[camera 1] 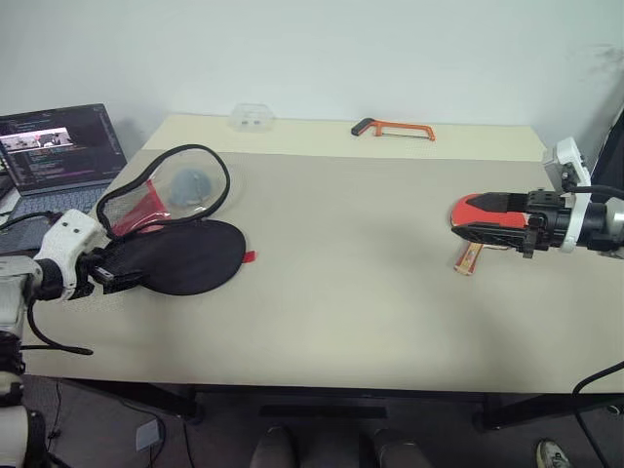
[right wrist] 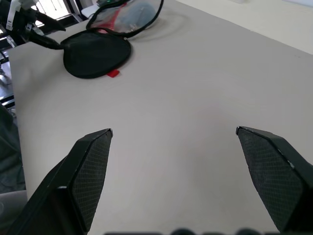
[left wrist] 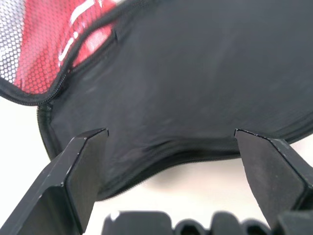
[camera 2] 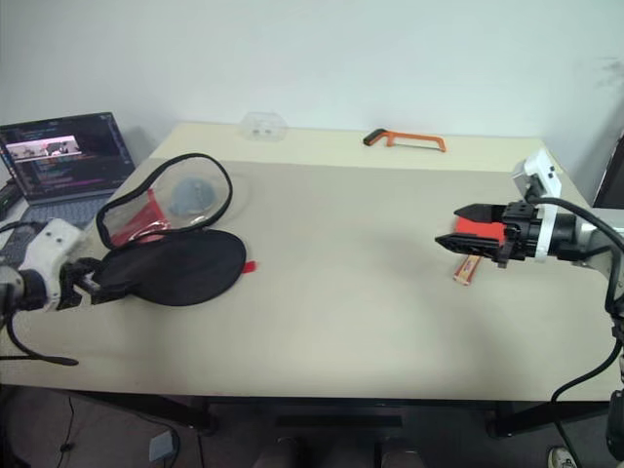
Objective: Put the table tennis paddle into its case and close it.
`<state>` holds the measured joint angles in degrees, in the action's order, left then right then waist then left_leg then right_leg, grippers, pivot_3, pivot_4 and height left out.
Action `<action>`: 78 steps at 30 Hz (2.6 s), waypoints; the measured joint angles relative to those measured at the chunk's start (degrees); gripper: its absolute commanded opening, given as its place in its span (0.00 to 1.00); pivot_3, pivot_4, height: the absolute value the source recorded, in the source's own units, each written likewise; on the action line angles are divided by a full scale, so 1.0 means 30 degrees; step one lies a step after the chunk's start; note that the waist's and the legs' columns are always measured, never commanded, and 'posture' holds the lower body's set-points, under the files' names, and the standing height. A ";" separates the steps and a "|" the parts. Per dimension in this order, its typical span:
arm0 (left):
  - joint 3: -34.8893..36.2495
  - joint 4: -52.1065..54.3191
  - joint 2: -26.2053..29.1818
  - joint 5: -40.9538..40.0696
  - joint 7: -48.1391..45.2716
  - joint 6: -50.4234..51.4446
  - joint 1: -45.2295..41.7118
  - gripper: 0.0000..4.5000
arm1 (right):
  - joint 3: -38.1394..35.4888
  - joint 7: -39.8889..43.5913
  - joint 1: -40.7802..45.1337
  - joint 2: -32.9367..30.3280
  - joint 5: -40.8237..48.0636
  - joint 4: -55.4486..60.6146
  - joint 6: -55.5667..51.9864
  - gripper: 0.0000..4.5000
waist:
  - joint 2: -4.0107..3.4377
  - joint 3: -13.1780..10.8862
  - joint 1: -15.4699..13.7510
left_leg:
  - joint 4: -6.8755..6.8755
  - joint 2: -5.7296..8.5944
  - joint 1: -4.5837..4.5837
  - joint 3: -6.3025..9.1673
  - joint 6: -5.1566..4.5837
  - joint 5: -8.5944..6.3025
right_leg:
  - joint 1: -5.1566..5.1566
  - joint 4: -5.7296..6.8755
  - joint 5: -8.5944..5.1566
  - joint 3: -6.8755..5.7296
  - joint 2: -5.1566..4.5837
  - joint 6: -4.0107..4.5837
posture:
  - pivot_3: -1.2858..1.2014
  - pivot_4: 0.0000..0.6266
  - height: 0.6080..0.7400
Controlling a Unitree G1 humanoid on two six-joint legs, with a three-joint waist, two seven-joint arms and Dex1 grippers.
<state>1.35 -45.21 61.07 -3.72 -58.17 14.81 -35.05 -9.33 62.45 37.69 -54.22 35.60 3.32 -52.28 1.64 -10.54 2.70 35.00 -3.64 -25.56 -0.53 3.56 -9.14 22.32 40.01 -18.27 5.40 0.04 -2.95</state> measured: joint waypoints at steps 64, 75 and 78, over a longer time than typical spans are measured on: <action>-0.4309 -0.9159 -0.2626 0.7423 0.1613 -0.6842 -0.6186 0.45 | 0.0220 -0.3210 -0.0316 0.0205 -0.0536 0.0435 0.0122 1.00 | -0.0105 0.0062 -0.0086 | 0.0020 0.0023 0.0256 -0.0004 -0.0194 0.0131 | -0.0059 0.0338 0.0059 0.0031 0.0017 0.0096 | 0.52 0.24 1.00; -0.2854 -0.8966 -0.3783 0.5954 -0.0441 -0.5056 -0.6573 0.01 | 0.0220 -0.3797 -0.0314 0.0360 -0.0611 0.0470 0.0154 1.00 | -0.0099 0.0058 -0.0239 | 0.0022 0.0023 0.0208 -0.0028 -0.0238 0.0165 | -0.0037 0.0306 0.0102 0.0029 0.0008 0.0015 | 0.52 0.24 1.00; -0.1854 -0.7004 -0.5546 0.4214 -0.1790 -0.2813 -0.6802 0.01 | 0.0221 -0.3914 -0.0297 0.0645 -0.0614 0.0471 0.0203 1.00 | -0.0078 0.0046 -0.0396 | 0.0031 0.0016 0.0121 -0.0019 -0.0200 0.0200 | -0.0023 0.0260 0.0110 -0.0004 0.0003 -0.0019 | 0.52 0.24 1.00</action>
<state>-4.22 -66.23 44.43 8.93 -63.54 6.37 -55.46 -8.66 50.71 36.80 -52.29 33.76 4.73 -51.67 1.41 -10.40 1.51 35.09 -3.59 -25.20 -0.58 2.96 -8.55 22.25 40.79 -17.94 5.39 0.05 -3.01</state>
